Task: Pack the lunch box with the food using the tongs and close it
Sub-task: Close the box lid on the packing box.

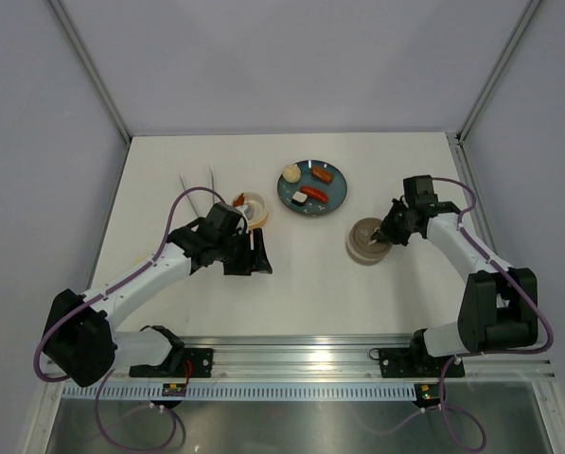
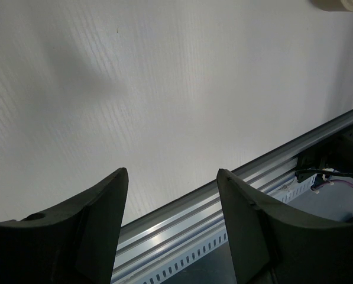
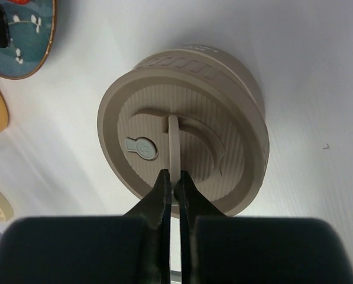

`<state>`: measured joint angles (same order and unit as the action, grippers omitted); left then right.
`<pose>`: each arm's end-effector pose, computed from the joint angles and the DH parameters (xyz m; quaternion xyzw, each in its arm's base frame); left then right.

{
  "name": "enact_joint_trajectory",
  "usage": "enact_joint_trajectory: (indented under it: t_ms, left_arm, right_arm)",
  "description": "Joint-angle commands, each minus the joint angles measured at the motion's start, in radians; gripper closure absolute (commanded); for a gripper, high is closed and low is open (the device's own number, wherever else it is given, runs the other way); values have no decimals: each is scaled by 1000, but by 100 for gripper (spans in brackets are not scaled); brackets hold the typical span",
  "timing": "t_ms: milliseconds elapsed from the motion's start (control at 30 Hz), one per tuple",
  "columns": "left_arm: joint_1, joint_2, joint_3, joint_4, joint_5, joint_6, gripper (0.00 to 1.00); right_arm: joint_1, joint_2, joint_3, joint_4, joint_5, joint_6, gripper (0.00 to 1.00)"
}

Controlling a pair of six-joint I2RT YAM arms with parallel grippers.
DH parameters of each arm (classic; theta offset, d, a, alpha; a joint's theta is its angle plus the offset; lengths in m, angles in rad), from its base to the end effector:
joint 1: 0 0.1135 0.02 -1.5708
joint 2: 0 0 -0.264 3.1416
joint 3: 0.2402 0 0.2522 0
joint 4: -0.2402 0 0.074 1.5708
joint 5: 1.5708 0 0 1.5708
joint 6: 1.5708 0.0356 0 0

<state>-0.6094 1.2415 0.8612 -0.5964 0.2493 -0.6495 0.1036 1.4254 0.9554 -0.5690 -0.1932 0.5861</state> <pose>0.1959 -0.1475 0.2382 0.0174 0.9493 -0.2671 0.1648 0.2803 0.0360 0.2234 0.2048 0.9386 0.1760 0.2147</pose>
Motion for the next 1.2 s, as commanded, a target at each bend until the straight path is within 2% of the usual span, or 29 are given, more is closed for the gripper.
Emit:
enact_joint_trajectory:
  t_ms: [0, 267, 867, 1167]
  left_arm:
    - [3, 7, -1, 30, -13, 7, 35]
    - [2, 4, -4, 29, -13, 5, 35]
    - [0, 13, 1, 33, -8, 4, 36]
    - [-4, 21, 4, 37, -8, 5, 35]
  right_arm:
    - [1, -51, 11, -71, 46, -31, 100]
    - [1, -53, 5, -81, 51, -42, 100]
    - [2, 18, 32, -9, -57, -43, 100]
    - [14, 27, 71, -34, -16, -46, 100]
